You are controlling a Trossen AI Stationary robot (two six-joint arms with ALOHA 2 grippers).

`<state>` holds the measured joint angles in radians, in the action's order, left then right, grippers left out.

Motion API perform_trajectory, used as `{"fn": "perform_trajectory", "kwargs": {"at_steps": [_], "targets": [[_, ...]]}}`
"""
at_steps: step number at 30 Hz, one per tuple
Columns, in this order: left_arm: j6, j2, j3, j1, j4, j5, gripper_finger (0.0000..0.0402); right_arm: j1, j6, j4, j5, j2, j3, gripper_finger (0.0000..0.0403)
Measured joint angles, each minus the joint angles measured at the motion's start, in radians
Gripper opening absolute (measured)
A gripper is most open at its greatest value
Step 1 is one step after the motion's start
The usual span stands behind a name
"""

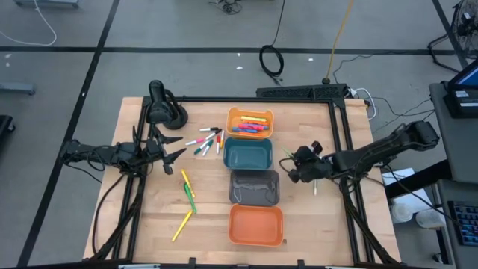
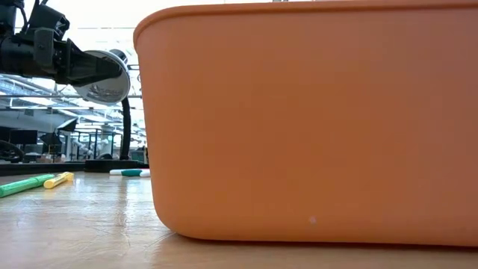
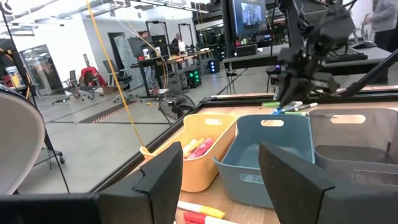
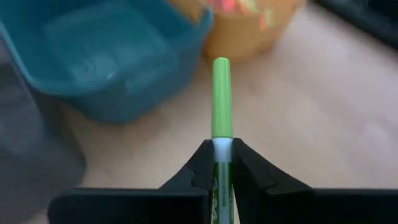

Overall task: Pick & Place Markers
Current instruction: Put the left light green thin dry erase marker into the blue bin

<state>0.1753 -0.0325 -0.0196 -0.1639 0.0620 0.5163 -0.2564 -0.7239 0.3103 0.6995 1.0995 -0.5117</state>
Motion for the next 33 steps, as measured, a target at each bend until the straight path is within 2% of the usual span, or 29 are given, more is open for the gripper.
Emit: {"fn": "perform_trajectory", "kwargs": {"at_steps": [3, 8, 12, 15, 17, 20, 23, 28, 33], "targets": [[0.0, 0.0, 0.0, 0.0, 0.0, 0.0, 0.0214, 0.014, 0.155, -0.118, 0.038, -0.035, 0.0, 0.0022], [0.0, 0.0, 0.0, 0.0, 0.0, 0.0, 0.0214, 0.037, 0.443, -0.448, 0.005, -0.054, -0.001, 0.0022], [0.0, 0.0, 0.0, 0.0, 0.0, 0.0, 0.0214, 0.07, 0.614, -0.721, -0.201, -0.04, -0.002, 0.0022], [0.0, 0.0, 0.0, 0.0, 0.0, 0.0, 0.0214, 0.099, 0.679, -0.88, -0.4, -0.018, -0.002, 0.0022], [0.0, 0.0, 0.0, 0.0, 0.0, 0.0, 0.0214, 0.121, 0.701, -0.95, -0.483, -0.003, -0.004, 0.0022], [0.0, 0.0, 0.0, 0.0, 0.0, 0.0, 0.0214, 0.16, 0.716, -0.891, -0.519, 0.023, -0.058, 0.0022], [0.0, 0.0, 0.0, 0.0, 0.0, 0.0, 0.0214, 0.202, 0.723, -0.705, -0.52, 0.074, -0.169, 0.0022], [0.0, 0.0, 0.0, 0.0, 0.0, 0.0, 0.0214, 0.249, 0.767, -0.434, -0.522, 0.235, -0.372, 0.0022], [0.0, 0.0, 0.0, 0.0, 0.0, 0.0, 0.0214, 0.284, 0.857, -0.411, -0.576, 0.405, -0.439, 0.0022]]}}
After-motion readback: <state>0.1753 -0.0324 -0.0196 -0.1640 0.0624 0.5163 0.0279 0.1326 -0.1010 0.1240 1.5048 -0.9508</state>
